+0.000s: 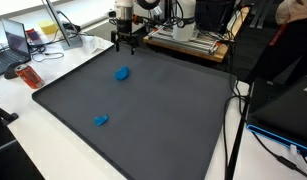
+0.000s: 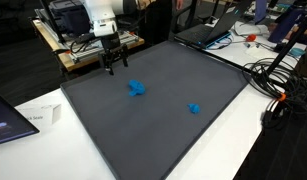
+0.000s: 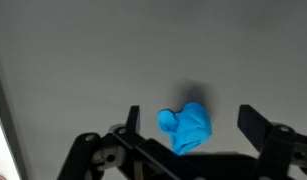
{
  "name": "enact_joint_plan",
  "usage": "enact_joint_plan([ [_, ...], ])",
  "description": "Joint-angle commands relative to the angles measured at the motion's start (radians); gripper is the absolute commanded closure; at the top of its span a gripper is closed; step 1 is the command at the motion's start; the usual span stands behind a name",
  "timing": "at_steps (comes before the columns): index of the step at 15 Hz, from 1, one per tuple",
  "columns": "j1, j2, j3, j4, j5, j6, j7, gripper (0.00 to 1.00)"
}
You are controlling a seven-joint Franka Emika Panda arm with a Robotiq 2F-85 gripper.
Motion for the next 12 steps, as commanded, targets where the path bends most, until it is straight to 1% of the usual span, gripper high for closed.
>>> enact_joint_plan([
  [1,0.037,-0.03,-0.065,0.059,-0.182,-0.115,0.133,0.0],
  [2,-0.002,-0.032,-0.032,0.081,-0.266,-0.139,0.208,0.0],
  [6,0.012,-0.036,-0.032,0.201,-0.488,-0.301,0.468,0.0],
  [7,0.014,-0.037,-0.025,0.232,-0.524,-0.348,0.52,0.0],
  [9,0.024,-0.028,-0.021,0.297,-0.615,-0.447,0.665,0.0],
  [11,0.035,-0.02,-0.011,0.357,-0.681,-0.551,0.784,0.0],
  [12,0.04,-0.018,-0.004,0.385,-0.696,-0.606,0.822,0.0],
])
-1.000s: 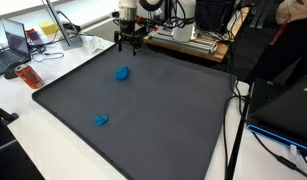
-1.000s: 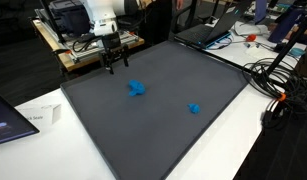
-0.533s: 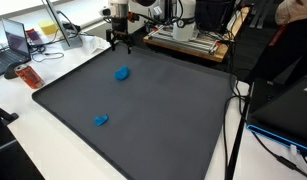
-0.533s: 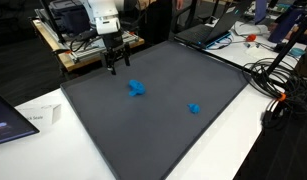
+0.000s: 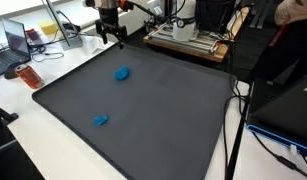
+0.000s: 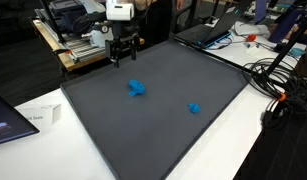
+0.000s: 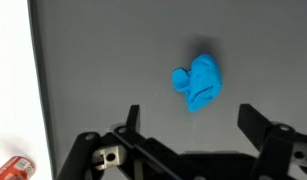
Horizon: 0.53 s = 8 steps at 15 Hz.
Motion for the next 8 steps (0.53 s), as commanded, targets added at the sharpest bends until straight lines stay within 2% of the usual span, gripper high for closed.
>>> enact_joint_plan([
  [1,0.021,0.008,0.022,0.103,-0.089,-0.189,0.186,0.0],
  [5,0.039,0.027,0.053,0.191,-0.067,-0.346,0.283,0.0],
  [8,0.04,0.037,0.073,0.217,-0.014,-0.338,0.247,0.0],
])
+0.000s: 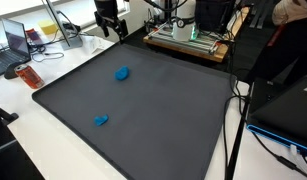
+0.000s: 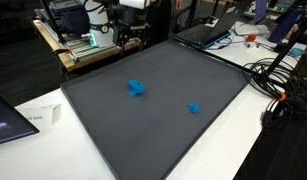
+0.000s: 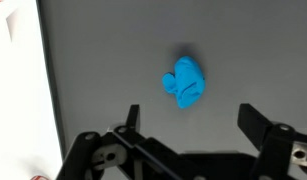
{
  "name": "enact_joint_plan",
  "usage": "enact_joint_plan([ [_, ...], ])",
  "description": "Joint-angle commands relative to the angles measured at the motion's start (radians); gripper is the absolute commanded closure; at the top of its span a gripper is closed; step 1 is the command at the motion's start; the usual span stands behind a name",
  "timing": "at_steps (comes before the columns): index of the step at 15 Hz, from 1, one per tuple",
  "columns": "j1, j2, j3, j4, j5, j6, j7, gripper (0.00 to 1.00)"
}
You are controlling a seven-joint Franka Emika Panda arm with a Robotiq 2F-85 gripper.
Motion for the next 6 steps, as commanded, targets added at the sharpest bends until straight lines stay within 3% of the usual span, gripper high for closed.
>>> enact_joint_plan([
  [1,-0.003,0.004,0.011,0.012,0.007,-0.004,0.0,0.0],
  [6,-0.001,0.018,0.017,0.028,0.014,-0.004,0.0,0.0],
])
